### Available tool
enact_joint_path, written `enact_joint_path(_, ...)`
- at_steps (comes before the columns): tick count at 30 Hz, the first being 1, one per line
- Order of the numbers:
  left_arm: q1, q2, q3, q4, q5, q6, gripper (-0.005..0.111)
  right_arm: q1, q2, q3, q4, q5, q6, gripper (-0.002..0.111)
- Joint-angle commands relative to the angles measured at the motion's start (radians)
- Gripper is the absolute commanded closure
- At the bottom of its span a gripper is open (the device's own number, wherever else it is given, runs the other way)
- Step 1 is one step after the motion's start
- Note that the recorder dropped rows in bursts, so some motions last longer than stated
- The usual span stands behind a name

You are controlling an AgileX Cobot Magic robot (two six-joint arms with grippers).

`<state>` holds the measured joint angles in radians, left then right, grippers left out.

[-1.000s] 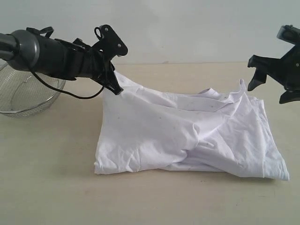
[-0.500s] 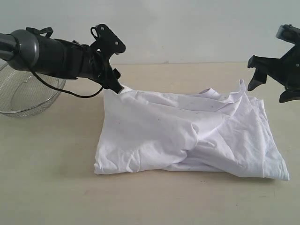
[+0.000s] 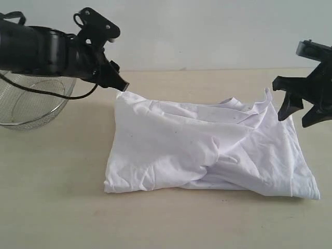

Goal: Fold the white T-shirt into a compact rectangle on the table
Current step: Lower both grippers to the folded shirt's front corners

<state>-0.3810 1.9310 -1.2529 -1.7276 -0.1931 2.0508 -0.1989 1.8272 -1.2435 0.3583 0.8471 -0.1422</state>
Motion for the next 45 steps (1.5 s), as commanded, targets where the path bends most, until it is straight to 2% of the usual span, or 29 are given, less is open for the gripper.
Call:
enact_joint_path(1, -0.002, -0.158, 0.187, -0.017, 0.067, -0.081, 0.059, -0.001, -0.025, 0.010, 0.004, 0.119, -0.012, 0.068)
enact_joint_path(7, -0.002, -0.371, 0.395, -0.017, 0.147, -0.186, 0.059, -0.001, -0.138, 0.132, 0.002, 0.093, -0.010, 0.068)
enact_joint_path(13, -0.002, -0.423, 0.564, -0.017, 0.255, -0.284, 0.059, -0.001, -0.203, 0.249, -0.004, 0.036, -0.010, 0.068)
enact_joint_path(19, -0.004, -0.423, 0.605, -0.017, 0.347, -0.356, 0.059, -0.001, -0.203, 0.321, -0.015, -0.013, -0.010, 0.068)
enact_joint_path(22, -0.004, -0.423, 0.628, -0.017, 0.350, -0.422, 0.059, -0.001, -0.200, 0.325, -0.025, -0.015, -0.012, 0.068)
enact_joint_path(29, -0.004, -0.414, 0.707, -0.017, 0.469, -0.536, 0.059, -0.001, -0.199, 0.325, -0.080, -0.029, 0.006, 0.068)
enact_joint_path(33, -0.004, -0.393, 0.728, 0.072, 0.490, -0.627, 0.059, -0.001, -0.184, 0.325, -0.084, -0.038, 0.006, 0.068)
enact_joint_path(37, -0.004, -0.378, 0.739, 0.079, 0.559, -0.662, 0.059, -0.001, -0.147, 0.325, -0.072, -0.031, 0.006, 0.068)
enact_joint_path(45, -0.004, -0.378, 0.766, 0.119, 0.559, -0.722, 0.059, -0.001, -0.137, 0.325, -0.058, -0.031, -0.007, 0.068)
